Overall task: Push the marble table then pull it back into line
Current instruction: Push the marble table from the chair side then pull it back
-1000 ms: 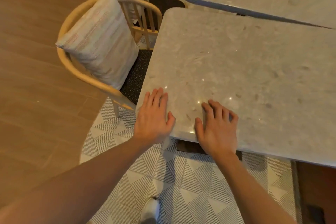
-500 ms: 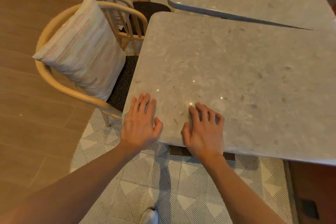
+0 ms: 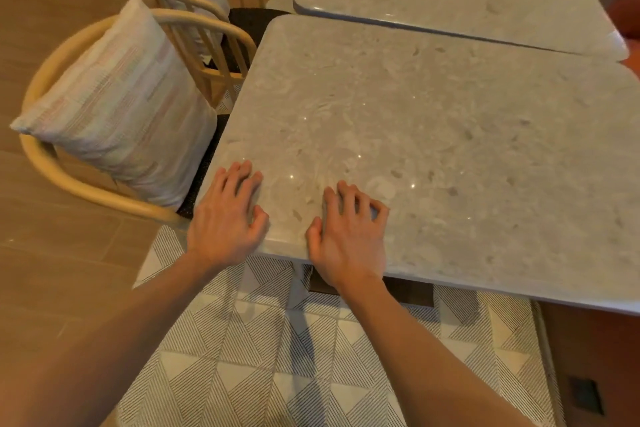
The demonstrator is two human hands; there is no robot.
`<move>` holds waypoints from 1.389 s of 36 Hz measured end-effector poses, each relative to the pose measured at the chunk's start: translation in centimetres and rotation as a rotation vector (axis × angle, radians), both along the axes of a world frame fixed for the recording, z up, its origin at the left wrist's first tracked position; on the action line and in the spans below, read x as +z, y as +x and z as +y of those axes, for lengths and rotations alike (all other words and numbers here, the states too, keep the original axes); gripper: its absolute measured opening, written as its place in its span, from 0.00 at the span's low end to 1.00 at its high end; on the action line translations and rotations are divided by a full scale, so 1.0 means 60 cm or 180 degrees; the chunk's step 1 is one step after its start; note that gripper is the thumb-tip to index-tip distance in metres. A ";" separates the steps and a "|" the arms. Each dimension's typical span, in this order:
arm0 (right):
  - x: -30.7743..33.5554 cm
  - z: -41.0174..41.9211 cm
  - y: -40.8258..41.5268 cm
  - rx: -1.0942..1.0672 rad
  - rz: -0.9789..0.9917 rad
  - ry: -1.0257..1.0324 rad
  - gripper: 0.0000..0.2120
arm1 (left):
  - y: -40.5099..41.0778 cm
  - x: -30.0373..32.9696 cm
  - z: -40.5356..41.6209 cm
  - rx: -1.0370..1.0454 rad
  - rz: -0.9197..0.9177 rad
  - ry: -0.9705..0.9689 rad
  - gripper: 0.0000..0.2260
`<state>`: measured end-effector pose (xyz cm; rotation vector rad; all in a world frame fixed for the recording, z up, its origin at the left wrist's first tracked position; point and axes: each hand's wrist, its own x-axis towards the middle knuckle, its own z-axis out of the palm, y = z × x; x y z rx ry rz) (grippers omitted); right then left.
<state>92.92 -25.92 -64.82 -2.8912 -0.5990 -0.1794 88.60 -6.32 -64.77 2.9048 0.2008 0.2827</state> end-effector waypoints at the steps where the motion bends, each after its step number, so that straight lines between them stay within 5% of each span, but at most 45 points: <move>1: 0.000 0.004 0.004 0.0002 0.0007 0.0019 0.23 | 0.006 -0.002 0.006 -0.0006 -0.0003 0.0007 0.27; 11: 0.006 0.030 0.023 0.0099 0.0149 0.0104 0.25 | 0.034 -0.008 0.041 -0.0109 -0.0074 -0.0044 0.25; 17: 0.025 0.000 0.024 0.0533 0.0500 0.0106 0.28 | 0.039 0.033 0.009 0.0206 0.0632 0.0146 0.23; 22: 0.087 -0.124 0.103 0.1444 0.1376 0.0083 0.26 | 0.068 0.086 -0.130 0.0540 0.0786 -0.0691 0.18; 31: 0.215 -0.565 0.210 0.0176 0.2047 0.0532 0.25 | 0.149 0.169 -0.562 0.0326 0.1387 -0.1815 0.20; 39: 0.317 -0.878 0.286 -0.0582 0.2419 0.1520 0.23 | 0.222 0.262 -0.897 0.0919 0.0916 -0.3493 0.06; 44: 0.355 -0.955 0.346 -0.0877 0.2536 0.2207 0.18 | 0.272 0.285 -1.004 0.1487 0.0707 -0.4306 0.10; 50: 0.349 -0.950 0.440 -0.0833 0.2791 0.2484 0.18 | 0.370 0.290 -1.006 0.1861 0.0337 -0.4593 0.11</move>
